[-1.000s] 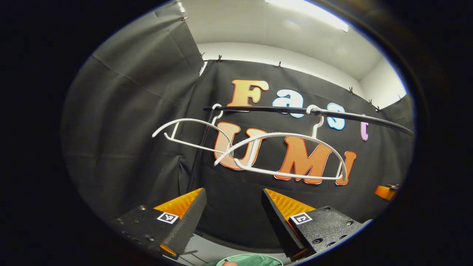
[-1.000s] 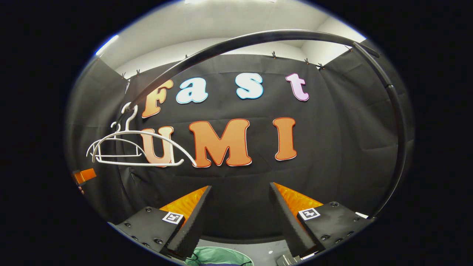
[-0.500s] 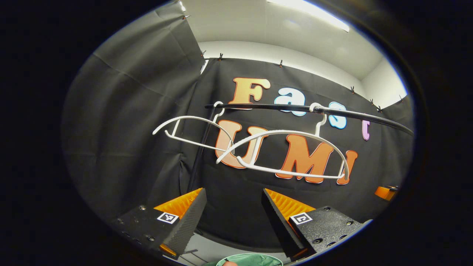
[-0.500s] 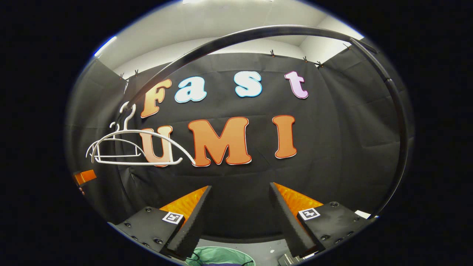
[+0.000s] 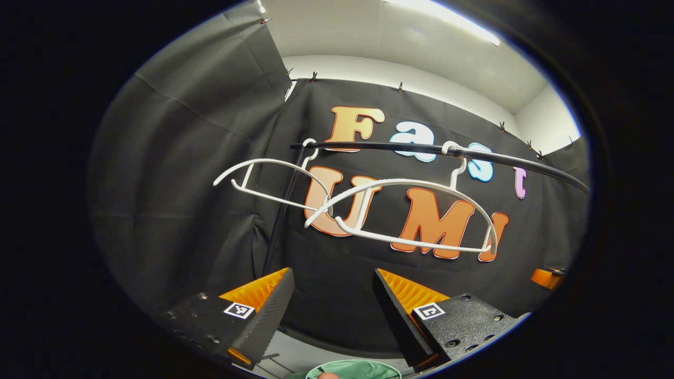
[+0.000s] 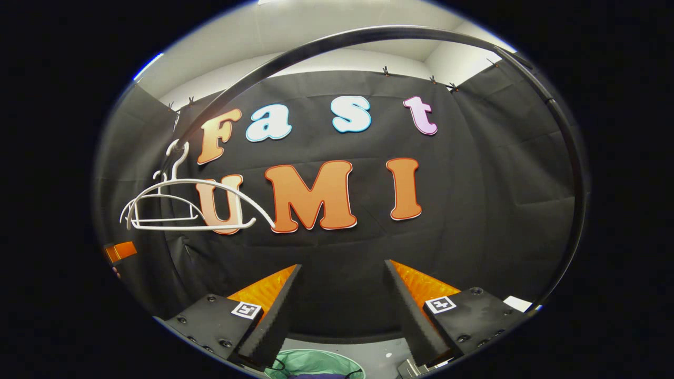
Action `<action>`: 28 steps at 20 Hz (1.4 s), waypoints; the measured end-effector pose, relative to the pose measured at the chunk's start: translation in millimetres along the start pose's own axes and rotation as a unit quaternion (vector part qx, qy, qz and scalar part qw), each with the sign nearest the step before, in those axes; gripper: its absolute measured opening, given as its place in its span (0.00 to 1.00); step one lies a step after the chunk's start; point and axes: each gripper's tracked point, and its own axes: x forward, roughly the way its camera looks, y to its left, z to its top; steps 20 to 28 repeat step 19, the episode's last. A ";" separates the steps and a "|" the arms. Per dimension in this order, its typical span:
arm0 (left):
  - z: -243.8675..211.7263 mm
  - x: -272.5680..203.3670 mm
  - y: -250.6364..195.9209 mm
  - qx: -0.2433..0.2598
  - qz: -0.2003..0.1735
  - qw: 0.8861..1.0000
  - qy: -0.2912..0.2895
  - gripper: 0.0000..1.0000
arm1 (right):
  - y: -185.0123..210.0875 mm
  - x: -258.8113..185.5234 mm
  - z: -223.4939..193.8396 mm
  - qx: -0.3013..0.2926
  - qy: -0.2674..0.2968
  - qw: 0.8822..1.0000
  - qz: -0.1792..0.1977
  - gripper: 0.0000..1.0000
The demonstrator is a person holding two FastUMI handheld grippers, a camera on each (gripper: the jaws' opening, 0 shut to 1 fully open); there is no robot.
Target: Grasp the clothes on the hanger with both hands and then place them into the laundry hamper below.
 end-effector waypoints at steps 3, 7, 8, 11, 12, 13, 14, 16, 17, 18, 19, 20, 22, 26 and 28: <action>-0.3 1.5 -1.0 0.000 -0.001 1.000 0.000 0.91 | 0.7 0.8 0.0 0.001 -0.001 1.000 0.000 0.89; 1.4 1.2 -2.6 0.002 -0.003 1.000 -0.002 0.91 | 0.9 0.0 -0.9 0.002 -0.001 1.000 -0.001 0.89; 2.2 0.4 -2.8 0.003 -0.004 1.000 -0.003 0.91 | 0.9 -0.3 -1.6 0.002 -0.001 1.000 -0.001 0.89; 3.7 -1.1 -3.6 0.002 -0.006 1.000 -0.005 0.91 | 1.0 -1.0 0.0 0.002 -0.002 1.000 -0.001 0.89; 3.8 -1.6 -3.7 0.002 -0.006 1.000 -0.005 0.91 | 0.7 -1.6 0.0 0.001 -0.003 1.000 -0.001 0.89; 4.3 -2.5 -3.7 0.001 -0.006 1.000 -0.005 0.91 | 1.6 -1.8 0.3 0.002 -0.003 1.000 0.000 0.89; 4.3 -2.9 -3.5 0.000 -0.007 1.000 -0.006 0.95 | 1.7 -2.8 1.0 0.002 -0.004 1.000 0.000 0.89; 5.7 -4.6 -5.8 -0.010 -0.011 1.000 -0.009 0.95 | 1.8 -3.8 1.1 0.003 -0.004 1.000 0.001 0.89; 6.2 -4.6 -7.6 -0.015 -0.015 1.000 -0.010 0.95 | 1.7 -3.9 0.7 0.002 -0.003 1.000 0.001 0.89; 6.5 -5.8 -8.8 -0.017 -0.018 1.000 -0.011 0.95 | 1.8 -4.0 0.2 0.001 -0.002 1.000 0.001 0.89; 7.4 -5.9 -8.6 -0.016 -0.016 1.000 -0.011 0.95 | 1.0 -5.4 -0.4 0.000 -0.002 1.000 0.001 0.89; 7.4 -5.9 -8.6 -0.016 -0.016 1.000 -0.011 0.95 | 1.0 -5.4 -0.4 0.000 -0.002 1.000 0.001 0.89; 7.4 -5.9 -8.6 -0.016 -0.016 1.000 -0.011 0.95 | 1.0 -5.4 -0.4 0.000 -0.002 1.000 0.001 0.89; 7.4 -5.9 -8.6 -0.016 -0.016 1.000 -0.011 0.95 | 1.0 -5.4 -0.4 0.000 -0.002 1.000 0.001 0.89; 7.4 -5.9 -8.6 -0.016 -0.016 1.000 -0.011 0.95 | 1.0 -5.4 -0.4 0.000 -0.002 1.000 0.001 0.89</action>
